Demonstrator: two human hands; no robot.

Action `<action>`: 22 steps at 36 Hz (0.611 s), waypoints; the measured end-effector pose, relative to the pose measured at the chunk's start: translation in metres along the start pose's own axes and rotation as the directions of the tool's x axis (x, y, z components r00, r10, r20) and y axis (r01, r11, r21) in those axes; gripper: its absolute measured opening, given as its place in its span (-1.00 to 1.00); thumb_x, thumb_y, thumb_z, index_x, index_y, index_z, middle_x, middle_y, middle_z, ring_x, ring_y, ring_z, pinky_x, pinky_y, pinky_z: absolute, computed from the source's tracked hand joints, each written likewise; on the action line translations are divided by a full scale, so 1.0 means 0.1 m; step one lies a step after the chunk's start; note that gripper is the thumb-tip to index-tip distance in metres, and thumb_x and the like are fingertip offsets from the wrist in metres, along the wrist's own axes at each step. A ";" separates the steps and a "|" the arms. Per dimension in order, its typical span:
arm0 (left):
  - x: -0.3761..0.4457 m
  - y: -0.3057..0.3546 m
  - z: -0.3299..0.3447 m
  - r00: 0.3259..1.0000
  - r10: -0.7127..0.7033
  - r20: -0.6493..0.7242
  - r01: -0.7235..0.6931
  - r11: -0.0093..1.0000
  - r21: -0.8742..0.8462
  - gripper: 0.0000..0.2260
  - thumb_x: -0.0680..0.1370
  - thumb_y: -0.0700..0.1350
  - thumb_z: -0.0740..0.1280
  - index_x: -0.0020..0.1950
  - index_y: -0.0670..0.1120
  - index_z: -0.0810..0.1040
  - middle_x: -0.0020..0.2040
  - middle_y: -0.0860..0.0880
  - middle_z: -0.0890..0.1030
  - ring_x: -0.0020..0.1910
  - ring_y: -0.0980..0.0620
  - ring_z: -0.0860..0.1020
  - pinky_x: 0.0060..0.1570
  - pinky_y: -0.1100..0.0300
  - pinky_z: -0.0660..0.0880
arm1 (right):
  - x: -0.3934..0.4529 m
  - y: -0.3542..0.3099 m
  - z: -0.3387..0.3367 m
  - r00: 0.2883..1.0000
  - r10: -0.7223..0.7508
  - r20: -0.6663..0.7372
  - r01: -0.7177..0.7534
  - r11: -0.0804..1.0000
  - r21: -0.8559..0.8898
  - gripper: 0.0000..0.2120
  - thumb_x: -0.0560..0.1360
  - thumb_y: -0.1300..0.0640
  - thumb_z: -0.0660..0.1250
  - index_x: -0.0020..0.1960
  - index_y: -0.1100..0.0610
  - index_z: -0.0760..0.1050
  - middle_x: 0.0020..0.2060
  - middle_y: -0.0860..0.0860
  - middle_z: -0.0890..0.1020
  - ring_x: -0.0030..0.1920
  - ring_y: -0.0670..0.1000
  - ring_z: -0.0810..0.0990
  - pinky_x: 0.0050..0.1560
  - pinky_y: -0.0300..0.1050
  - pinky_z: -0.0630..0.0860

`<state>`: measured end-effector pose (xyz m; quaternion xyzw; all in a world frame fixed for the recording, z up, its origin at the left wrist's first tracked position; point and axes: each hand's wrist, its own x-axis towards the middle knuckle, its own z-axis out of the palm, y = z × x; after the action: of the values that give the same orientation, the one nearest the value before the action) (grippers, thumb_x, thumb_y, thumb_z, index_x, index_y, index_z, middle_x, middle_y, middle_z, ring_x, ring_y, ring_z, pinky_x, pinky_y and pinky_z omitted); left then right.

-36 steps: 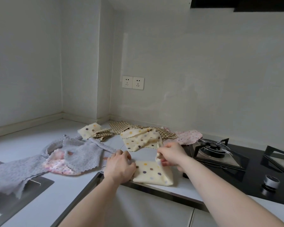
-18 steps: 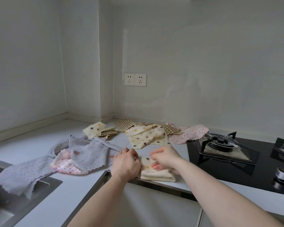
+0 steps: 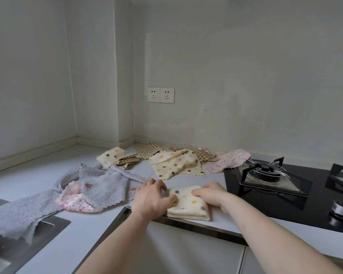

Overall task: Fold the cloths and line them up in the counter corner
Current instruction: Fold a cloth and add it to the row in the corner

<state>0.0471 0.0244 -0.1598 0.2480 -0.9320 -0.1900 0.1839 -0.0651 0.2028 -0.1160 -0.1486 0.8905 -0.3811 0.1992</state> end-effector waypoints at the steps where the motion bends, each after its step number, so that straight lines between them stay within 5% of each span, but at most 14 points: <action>1: 0.00 0.00 0.00 1.000 -0.004 0.002 0.004 1.000 0.000 -0.55 0.38 0.38 0.21 0.13 0.16 0.51 0.15 0.06 0.48 0.14 -0.02 0.47 0.21 0.00 0.40 | 0.03 0.00 0.00 1.000 0.016 0.025 -0.016 1.000 0.000 -0.44 0.30 -0.12 0.48 0.23 0.12 0.57 0.03 0.04 0.67 0.02 0.04 0.65 0.18 -0.03 0.58; 10: 0.02 0.00 0.00 0.999 -0.035 -0.001 0.035 0.997 -0.070 -0.49 0.35 0.48 0.21 0.11 0.18 0.52 0.12 0.11 0.48 0.16 -0.01 0.47 0.22 -0.01 0.42 | 0.08 0.02 -0.10 0.997 -0.042 0.060 0.037 0.996 0.083 -0.89 0.47 0.11 0.46 -0.05 0.12 0.57 -0.20 0.02 0.61 -0.28 -0.04 0.53 -0.41 -0.25 0.35; 15: 0.03 -0.02 0.00 0.999 -0.030 0.018 0.031 0.997 -0.073 -0.49 0.28 0.46 0.25 0.09 0.21 0.51 0.11 0.12 0.49 0.17 0.00 0.48 0.23 -0.01 0.44 | 0.12 0.09 -0.12 0.998 -0.027 0.050 0.023 0.997 0.078 -0.75 0.38 -0.05 0.49 -0.05 0.09 0.60 -0.25 0.02 0.55 -0.31 -0.01 0.39 -0.40 -0.18 0.23; 18: 0.03 -0.04 0.00 0.999 -0.027 0.028 0.029 0.996 -0.083 -0.50 0.27 0.47 0.28 0.07 0.22 0.50 0.09 0.13 0.49 0.16 0.02 0.49 0.23 0.00 0.45 | 0.11 0.11 -0.13 0.996 -0.032 0.077 0.024 0.995 0.101 -0.73 0.40 0.01 0.50 0.04 0.09 0.61 -0.14 0.01 0.64 -0.21 0.00 0.50 -0.33 -0.16 0.32; 22: 0.04 -0.04 0.00 0.999 -0.026 0.027 0.028 0.995 -0.096 -0.46 0.26 0.51 0.27 0.07 0.21 0.51 0.07 0.14 0.50 0.12 0.05 0.51 0.22 0.02 0.48 | 0.14 0.16 -0.10 0.992 -0.095 0.080 0.071 0.962 0.262 -0.70 0.39 0.22 0.53 0.09 0.03 0.61 0.03 0.03 0.69 0.03 0.03 0.66 0.11 -0.06 0.61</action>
<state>0.0453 0.0194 -0.1606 0.2490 -0.9205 -0.2404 0.1812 -0.0842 0.2134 -0.1247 -0.1758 0.8161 -0.4947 0.2416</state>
